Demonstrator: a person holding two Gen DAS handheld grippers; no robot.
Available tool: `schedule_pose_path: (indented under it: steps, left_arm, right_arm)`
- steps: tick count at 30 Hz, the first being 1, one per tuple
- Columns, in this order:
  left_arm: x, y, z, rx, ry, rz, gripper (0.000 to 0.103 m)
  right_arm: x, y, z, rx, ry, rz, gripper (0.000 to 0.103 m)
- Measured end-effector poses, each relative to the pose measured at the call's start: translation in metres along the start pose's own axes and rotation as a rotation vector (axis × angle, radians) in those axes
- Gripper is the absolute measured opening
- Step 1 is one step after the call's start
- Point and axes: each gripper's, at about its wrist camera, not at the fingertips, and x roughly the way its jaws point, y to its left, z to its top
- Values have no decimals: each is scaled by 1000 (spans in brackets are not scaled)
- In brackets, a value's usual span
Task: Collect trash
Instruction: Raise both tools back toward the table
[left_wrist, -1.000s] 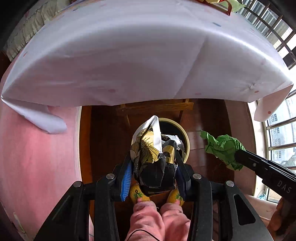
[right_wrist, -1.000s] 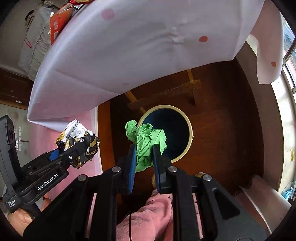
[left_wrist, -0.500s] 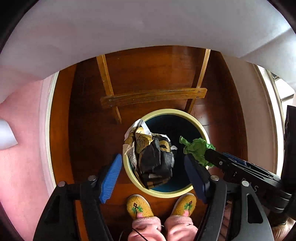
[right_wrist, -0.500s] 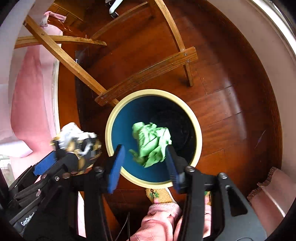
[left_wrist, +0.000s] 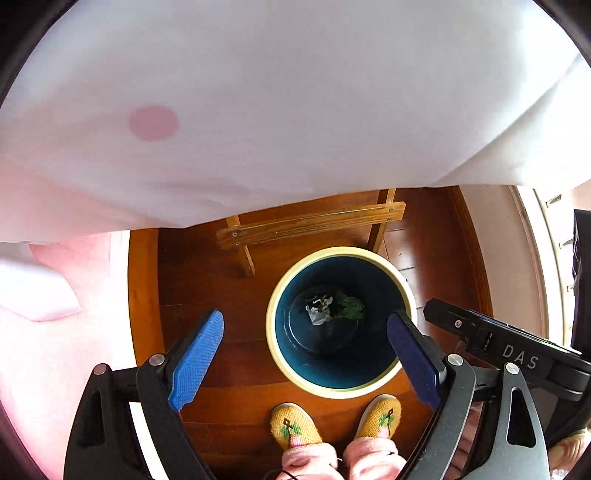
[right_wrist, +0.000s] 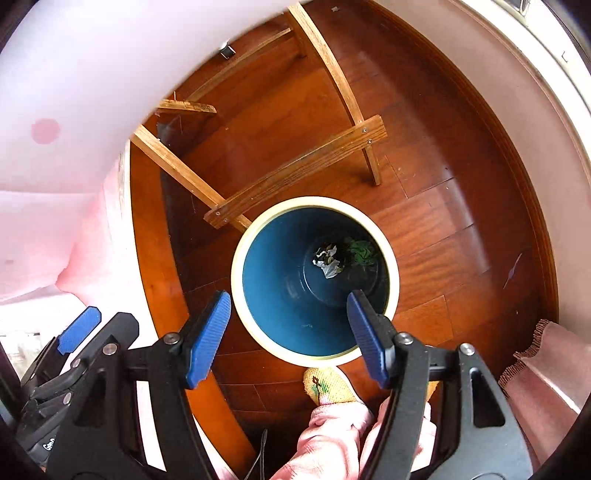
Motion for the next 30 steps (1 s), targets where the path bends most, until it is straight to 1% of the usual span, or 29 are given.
schedule_pose_path:
  steps: [4, 10, 12, 17, 24, 27, 30]
  left_arm:
    - [-40, 3, 1, 2, -12, -1, 92]
    - [-109, 5, 8, 24, -62, -15, 92]
    - [-134, 6, 13, 27, -75, -24, 92]
    - [-210, 9, 23, 45, -141, -26, 92]
    - [-306, 17, 59, 70, -214, -35, 92]
    - [-339, 24, 76, 65, -247, -37, 92]
    - [-368, 29, 95, 60, -279, -43, 89]
  right_arm:
    - [-36, 14, -1, -2, -19, -1, 63]
    - [-100, 37, -5, -31, -46, 14, 63]
    - [-125, 48, -7, -50, -54, 15, 63]
    - [-192, 80, -11, -111, -97, 18, 63]
    - [-280, 126, -15, -173, -200, 17, 63]
    - [-311, 142, -13, -180, -258, 34, 63]
    - [-342, 162, -6, -217, -326, 20, 63]
